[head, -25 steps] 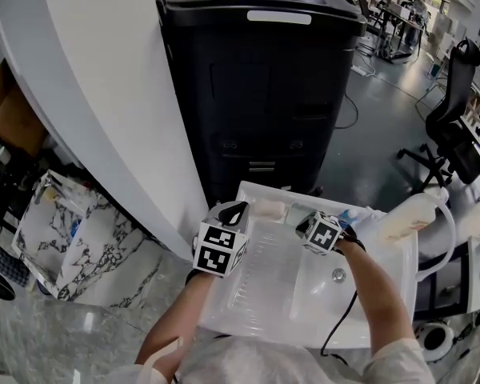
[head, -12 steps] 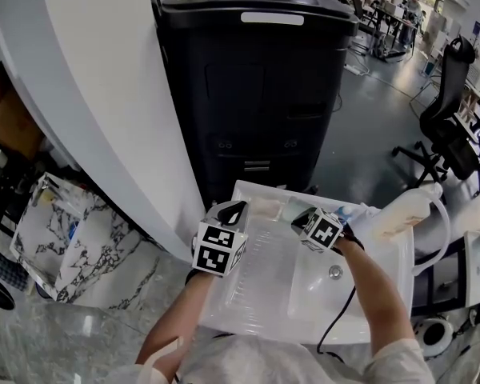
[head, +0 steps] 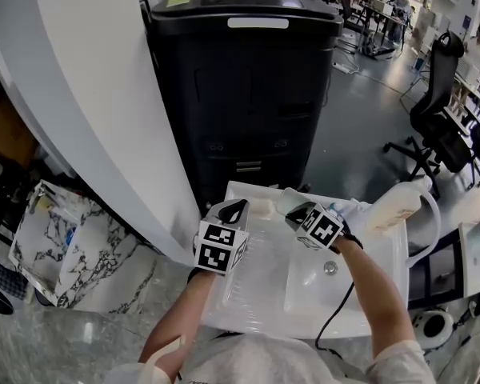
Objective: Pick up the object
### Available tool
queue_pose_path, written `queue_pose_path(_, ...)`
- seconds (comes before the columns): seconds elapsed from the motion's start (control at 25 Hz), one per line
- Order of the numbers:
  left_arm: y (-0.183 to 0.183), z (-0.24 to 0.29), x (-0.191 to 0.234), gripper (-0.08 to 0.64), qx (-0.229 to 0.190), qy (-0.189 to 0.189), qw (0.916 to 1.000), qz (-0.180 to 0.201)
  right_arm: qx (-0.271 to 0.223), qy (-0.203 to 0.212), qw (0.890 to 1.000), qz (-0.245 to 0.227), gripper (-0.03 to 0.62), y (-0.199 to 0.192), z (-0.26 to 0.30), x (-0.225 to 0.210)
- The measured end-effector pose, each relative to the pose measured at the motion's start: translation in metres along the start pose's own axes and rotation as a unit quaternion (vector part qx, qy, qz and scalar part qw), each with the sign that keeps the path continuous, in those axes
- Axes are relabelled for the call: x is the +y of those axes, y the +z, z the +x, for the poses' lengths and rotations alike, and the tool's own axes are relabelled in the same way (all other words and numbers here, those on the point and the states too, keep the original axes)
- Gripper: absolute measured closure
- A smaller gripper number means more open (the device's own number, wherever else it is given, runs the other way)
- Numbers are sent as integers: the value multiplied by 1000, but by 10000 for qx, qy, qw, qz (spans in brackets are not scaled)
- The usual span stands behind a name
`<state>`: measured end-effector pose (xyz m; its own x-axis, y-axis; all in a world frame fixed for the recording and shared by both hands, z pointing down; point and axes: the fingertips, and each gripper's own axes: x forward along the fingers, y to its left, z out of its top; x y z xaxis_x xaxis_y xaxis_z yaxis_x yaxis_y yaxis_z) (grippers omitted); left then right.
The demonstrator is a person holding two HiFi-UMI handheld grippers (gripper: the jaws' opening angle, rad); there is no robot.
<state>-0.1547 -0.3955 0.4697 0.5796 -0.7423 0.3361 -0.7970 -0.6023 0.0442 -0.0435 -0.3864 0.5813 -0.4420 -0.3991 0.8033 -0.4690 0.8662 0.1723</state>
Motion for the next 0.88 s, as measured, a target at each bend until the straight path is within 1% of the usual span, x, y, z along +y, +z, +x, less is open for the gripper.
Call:
queue_pose_path(0.08, 3, 1, -3, 554, -26, -7, 10000, 1, -138, -38, 9999, 65, 583, 6, -8, 0)
queue_pose_path(0.24, 7, 2, -12, 554, -56, 9, 10000, 1, -381, -122, 9992, 19, 583, 18, -24, 2)
queue_pose_path(0.48, 10, -2, -23, 554, -73, 113, 9999, 0, -776, -269, 9966, 108, 583, 30, -47, 0)
queue_pose_path(0.72, 15, -7, -33, 554, -132, 271, 9995, -15, -1199, -431, 9917, 175, 583, 43, -76, -3)
queue_pose_path(0.88, 20, -9, -40, 554, -177, 381, 9991, -12, -1571, -567, 9854, 319, 583, 55, -99, -7)
